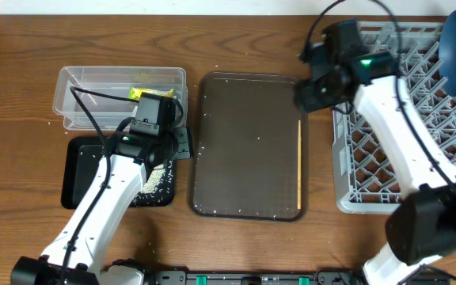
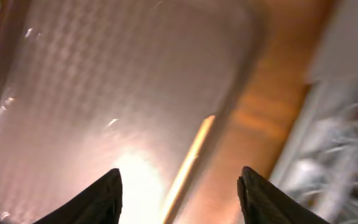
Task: Sort waste into correct bins and load items into the dishwasher rack
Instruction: 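Move the right gripper to the wooden chopstick on the brown tray, then grasp the chopstick with the right gripper and lift it to the rack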
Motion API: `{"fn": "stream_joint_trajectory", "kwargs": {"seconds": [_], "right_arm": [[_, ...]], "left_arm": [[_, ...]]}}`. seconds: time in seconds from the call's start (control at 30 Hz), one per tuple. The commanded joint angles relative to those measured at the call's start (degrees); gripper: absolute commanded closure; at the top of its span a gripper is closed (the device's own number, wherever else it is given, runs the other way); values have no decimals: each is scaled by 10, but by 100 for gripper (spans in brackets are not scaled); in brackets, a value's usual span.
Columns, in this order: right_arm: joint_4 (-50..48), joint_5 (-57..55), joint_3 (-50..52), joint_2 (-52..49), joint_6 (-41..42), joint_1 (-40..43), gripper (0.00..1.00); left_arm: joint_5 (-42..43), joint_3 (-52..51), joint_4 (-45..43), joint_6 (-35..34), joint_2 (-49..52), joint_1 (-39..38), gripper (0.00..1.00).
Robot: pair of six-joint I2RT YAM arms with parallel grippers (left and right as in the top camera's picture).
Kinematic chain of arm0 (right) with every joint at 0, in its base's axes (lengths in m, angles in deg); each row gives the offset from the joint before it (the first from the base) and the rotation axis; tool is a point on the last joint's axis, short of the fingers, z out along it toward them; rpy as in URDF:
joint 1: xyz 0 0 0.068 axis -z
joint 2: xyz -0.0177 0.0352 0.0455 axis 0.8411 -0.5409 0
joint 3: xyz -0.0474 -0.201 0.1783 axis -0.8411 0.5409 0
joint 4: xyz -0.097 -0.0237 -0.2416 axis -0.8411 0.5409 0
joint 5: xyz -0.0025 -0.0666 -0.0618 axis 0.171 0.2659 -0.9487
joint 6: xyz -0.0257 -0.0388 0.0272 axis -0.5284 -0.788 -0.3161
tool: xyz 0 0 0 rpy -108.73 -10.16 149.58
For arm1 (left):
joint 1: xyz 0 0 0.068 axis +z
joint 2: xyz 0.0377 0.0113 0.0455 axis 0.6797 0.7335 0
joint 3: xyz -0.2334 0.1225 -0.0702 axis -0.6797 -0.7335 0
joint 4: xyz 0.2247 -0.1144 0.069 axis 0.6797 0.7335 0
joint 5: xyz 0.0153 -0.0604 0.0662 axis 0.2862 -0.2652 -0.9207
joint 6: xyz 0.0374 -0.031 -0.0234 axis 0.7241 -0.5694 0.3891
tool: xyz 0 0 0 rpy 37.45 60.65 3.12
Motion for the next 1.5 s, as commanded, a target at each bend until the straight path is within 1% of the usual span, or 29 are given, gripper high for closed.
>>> {"fn": "stream_joint_trajectory", "kwargs": {"seconds": [0.0, 0.17, 0.33, 0.6, 0.67, 0.77, 1.07, 1.27, 1.33, 1.47], "right_arm": [[18, 11, 1, -30, 72, -37, 42], [49, -61, 7, -65, 148, -71, 46], [41, -76, 47, -74, 189, -80, 46], [-12, -53, 135, -74, 199, -82, 49], [-22, -55, 154, -75, 205, -87, 51], [-39, -67, 178, -75, 215, -92, 50], [-50, -98, 202, -75, 230, -92, 50], [-79, -98, 236, -75, 241, -92, 50], [-86, -98, 244, -75, 242, -92, 53], [-92, -98, 247, -75, 241, -92, 64]], "left_arm": [[-3, 8, -3, 1, -3, 2, 44], [-3, 7, -2, 1, -3, 2, 44], [-3, 7, -2, 1, -3, 2, 44], [-3, 7, -3, 1, -3, 2, 44], [-3, 7, -3, 1, -3, 2, 44], [-3, 7, -3, 1, -3, 2, 44], [-3, 7, -2, 1, -3, 2, 44], [-3, 7, -3, 1, -3, 2, 44], [-3, 7, -3, 1, -3, 2, 44], [-3, 7, -3, 1, -3, 2, 44]]}}
